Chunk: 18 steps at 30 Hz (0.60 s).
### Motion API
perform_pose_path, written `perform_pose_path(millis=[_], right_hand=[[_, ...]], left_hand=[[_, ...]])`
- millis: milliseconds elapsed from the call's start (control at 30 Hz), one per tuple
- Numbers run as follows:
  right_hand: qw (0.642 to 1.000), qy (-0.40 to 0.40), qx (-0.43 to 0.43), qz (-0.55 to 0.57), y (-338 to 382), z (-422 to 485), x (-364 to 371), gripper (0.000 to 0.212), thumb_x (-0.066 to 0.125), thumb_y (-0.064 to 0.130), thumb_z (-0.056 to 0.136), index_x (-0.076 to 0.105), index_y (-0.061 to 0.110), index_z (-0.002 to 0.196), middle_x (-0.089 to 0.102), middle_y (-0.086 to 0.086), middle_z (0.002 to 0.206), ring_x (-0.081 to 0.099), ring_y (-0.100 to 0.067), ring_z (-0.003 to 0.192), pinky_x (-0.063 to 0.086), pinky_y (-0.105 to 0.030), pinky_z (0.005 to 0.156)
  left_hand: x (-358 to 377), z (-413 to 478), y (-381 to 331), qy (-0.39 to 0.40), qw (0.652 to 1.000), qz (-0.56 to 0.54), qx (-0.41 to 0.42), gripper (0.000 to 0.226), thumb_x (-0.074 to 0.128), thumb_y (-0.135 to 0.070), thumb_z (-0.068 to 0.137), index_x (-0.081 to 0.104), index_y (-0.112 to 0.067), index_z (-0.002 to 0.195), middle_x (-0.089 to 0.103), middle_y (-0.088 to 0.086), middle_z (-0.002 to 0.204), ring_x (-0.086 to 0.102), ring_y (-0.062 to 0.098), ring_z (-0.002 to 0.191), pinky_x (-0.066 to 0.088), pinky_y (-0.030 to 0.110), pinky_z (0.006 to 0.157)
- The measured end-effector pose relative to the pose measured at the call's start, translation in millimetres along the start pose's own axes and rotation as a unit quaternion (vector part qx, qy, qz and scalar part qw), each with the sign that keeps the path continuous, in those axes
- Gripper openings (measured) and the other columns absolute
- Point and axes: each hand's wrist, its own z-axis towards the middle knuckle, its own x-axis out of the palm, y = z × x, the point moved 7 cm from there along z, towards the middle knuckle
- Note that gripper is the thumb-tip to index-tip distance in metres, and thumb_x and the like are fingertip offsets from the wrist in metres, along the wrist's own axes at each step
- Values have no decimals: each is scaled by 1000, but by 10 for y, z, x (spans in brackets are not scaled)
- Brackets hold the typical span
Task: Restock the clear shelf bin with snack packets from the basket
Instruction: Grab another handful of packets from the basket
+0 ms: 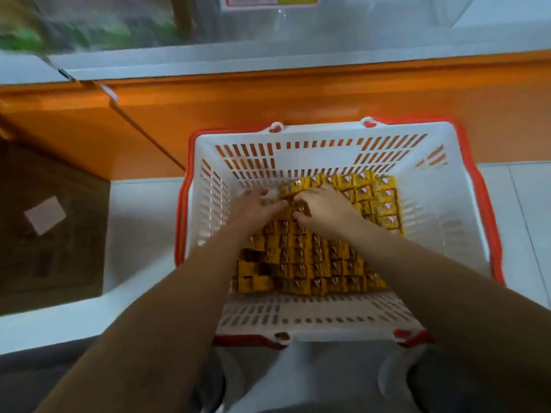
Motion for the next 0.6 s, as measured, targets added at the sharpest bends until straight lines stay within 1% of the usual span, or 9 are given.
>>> perform_pose_path(millis=[67,133,200,267,367,433,500,567,600], right_hand=[[1000,26,-8,-16,-12,67,83,45,48,55,93,59,27,126,66,2,121,50,-24,113,51,-44,91],[999,36,-12,-24,-35,110,130,44,55,52,91,60,28,127,65,2,122,49,-24,114,52,-43,92],[999,31,-11,-21,-81,139,144,44,62,52,88,61,30,127,65,4,122,49,-22,116,51,-38,89],[1000,11,-10,-11,-116,143,115,42,67,53,85,64,32,121,66,8,118,51,-19,114,48,-33,80],[1000,-8,-20,18,-116,107,48,40,70,51,83,66,31,118,67,9,117,55,-18,112,50,-34,84],[999,-26,-26,37,-104,60,-19,37,69,48,85,66,31,117,67,9,117,60,-15,109,55,-34,84],[996,-68,-17,60,-139,23,-119,31,68,43,88,66,32,116,68,9,117,63,-13,105,56,-32,81],[983,-114,5,142,-203,-8,-214,29,69,32,89,66,27,117,68,7,120,62,-12,108,53,-29,89],[971,-135,20,197,-234,-17,-251,29,70,26,89,67,24,118,67,6,122,61,-12,112,49,-28,95]], left_hand=[[108,88,31,36,999,23,-6,122,50,-94,54,45,-20,151,44,11,156,43,34,141,39,53,115],[200,128,100,56,996,73,-14,126,48,-94,53,35,-24,157,29,9,164,23,37,150,26,55,121],[247,150,162,65,993,98,-24,126,48,-94,50,33,-29,157,25,6,161,15,40,150,24,57,119],[245,161,178,61,993,92,-30,127,50,-95,43,41,-30,152,30,8,150,23,41,146,32,55,114],[192,172,181,24,999,31,-29,122,59,-91,37,53,-25,139,39,4,126,48,33,128,46,42,95],[172,168,202,10,999,-35,-35,116,66,-88,36,55,-24,132,51,2,122,59,27,114,53,39,88],[169,175,227,9,995,-83,-47,110,71,-84,37,55,-24,128,61,2,119,64,22,103,57,40,84],[155,196,231,6,994,-103,-43,93,80,-76,47,57,-25,121,63,-2,112,63,14,91,55,35,75],[138,210,226,3,994,-104,-35,83,84,-72,54,56,-26,117,62,-5,106,61,9,87,51,30,68]])
